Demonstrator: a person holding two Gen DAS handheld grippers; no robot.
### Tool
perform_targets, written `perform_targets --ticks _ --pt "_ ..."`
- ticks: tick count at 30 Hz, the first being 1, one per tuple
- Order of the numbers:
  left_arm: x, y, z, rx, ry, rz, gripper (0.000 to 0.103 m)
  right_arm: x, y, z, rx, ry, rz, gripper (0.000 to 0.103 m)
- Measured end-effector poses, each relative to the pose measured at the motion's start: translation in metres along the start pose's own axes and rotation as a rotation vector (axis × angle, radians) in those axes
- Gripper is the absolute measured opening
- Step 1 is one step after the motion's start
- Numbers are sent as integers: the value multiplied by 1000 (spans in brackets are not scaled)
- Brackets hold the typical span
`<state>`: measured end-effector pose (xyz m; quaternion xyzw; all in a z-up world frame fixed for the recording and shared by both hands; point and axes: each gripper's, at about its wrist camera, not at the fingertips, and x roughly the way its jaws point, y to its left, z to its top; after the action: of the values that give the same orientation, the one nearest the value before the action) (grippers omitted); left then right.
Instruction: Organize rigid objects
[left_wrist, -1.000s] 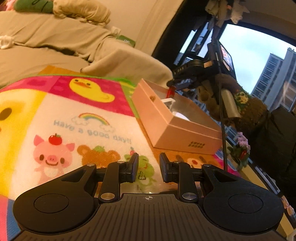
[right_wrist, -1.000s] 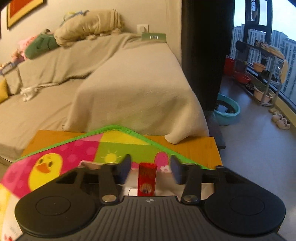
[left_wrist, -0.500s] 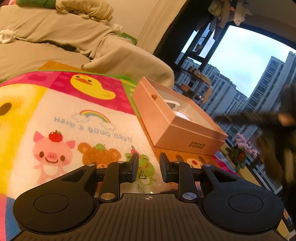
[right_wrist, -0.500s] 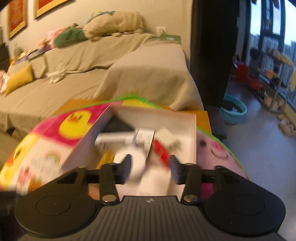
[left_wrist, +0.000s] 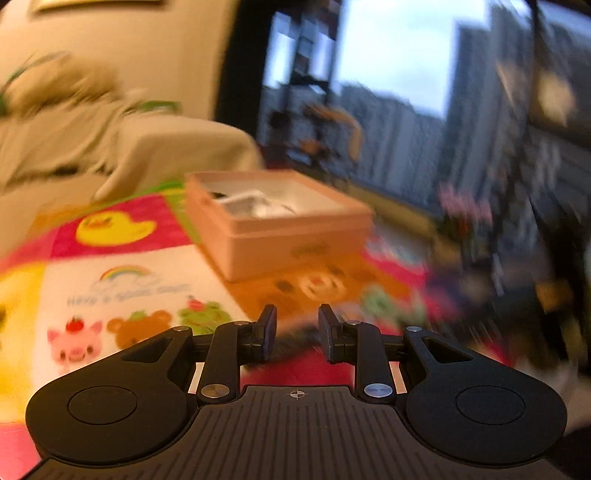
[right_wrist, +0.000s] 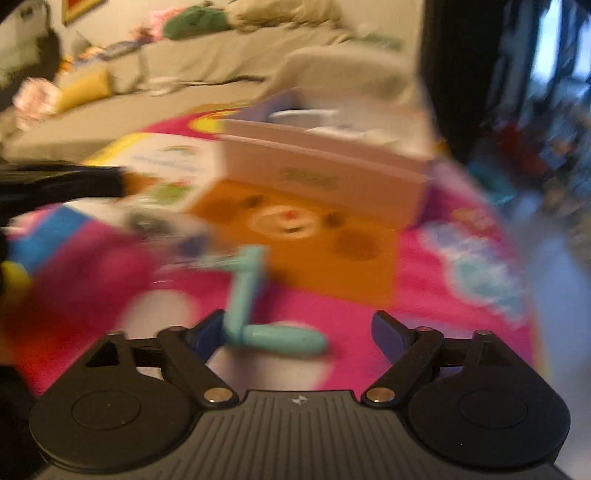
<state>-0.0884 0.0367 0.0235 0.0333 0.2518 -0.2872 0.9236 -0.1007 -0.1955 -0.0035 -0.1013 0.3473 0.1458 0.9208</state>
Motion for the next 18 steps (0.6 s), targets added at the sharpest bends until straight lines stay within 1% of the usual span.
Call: perform_targets --ticks 2,3,4,5,7,8,10,11,14,16,18 --pt "2 -21 -1 121 47 41 29 3 -9 2 20 -36 -142 90" --pt "3 -28 -2 160 60 62 30 4 -14 2 48 -43 -165 90" --pt "6 -33 -3 197 75 81 30 5 -20 2 82 -44 -155 90" --pt "10 -38 -4 228 92 98 30 6 -27 1 138 -37 -112 90" --pt "19 -42 -5 263 129 128 32 7 -33 -5 209 -28 -47 94" --pt "24 -43 -5 272 145 143 32 7 -31 -8 210 -44 -49 94" --pt "37 -41 -2 255 169 167 33 4 -28 -9 201 -52 -51 95" --pt "42 -38 1 236 161 176 33 4 -29 -10 205 -52 -46 95" --pt "56 -27 15 116 159 198 33 7 -29 -9 215 -53 -34 96" --pt "60 -20 24 29 137 174 32 9 -30 -9 212 -52 -38 97" --pt "57 -15 32 4 106 131 32 12 -30 -8 209 -53 -43 97"
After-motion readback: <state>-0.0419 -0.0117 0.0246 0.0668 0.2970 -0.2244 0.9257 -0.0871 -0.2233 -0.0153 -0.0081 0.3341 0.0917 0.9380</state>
